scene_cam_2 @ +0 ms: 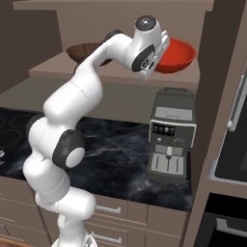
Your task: Move the bowls from the cabinet to the plates on the dining table.
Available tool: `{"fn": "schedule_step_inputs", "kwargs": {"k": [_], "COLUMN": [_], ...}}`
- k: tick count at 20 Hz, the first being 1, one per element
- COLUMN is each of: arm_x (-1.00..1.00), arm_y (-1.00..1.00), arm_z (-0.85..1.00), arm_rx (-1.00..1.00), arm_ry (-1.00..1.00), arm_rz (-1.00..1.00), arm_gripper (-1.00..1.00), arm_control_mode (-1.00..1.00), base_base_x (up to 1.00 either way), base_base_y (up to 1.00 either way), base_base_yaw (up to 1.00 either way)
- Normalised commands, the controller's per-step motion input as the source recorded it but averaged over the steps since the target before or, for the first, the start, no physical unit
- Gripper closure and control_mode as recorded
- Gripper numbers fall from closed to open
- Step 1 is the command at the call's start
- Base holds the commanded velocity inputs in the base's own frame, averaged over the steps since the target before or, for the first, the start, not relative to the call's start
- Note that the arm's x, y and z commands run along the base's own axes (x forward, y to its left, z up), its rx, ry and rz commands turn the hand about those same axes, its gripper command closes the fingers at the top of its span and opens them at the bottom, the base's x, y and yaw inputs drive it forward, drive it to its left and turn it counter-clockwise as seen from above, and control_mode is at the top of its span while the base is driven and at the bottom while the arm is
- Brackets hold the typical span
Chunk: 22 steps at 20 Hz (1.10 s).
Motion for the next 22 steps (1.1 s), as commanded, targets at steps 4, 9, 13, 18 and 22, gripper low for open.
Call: {"fn": "schedule_step_inputs", "kwargs": {"k": [4,9,13,18,22], "arm_x": [-0.06,-0.53,-1.0,-1.0,-1.0], "arm_y": [0.01,0.0,0.03,0.14,0.49], "arm_z": [0.79,0.85,0.28,-0.01,-0.18], "arm_rx": [0.0,0.0,0.0,0.0,0.0], "arm_ry": [0.03,-0.03,-0.13,-0.09,0.0], "arm_rz": [0.09,0.09,0.05,0.0,0.0], "arm_gripper": [1.0,1.0,1.0,1.0,1.0], "arm_control_mode": [-1.0,-1.0,-1.0,-1.0,-1.0], "base_base_x": [0.0,0.0,0.0,0.0,0.0], "base_base_y": [0.0,0.0,0.0,0.0,0.0], "base_base_yaw": [0.0,0.0,0.0,0.0,0.0]}}
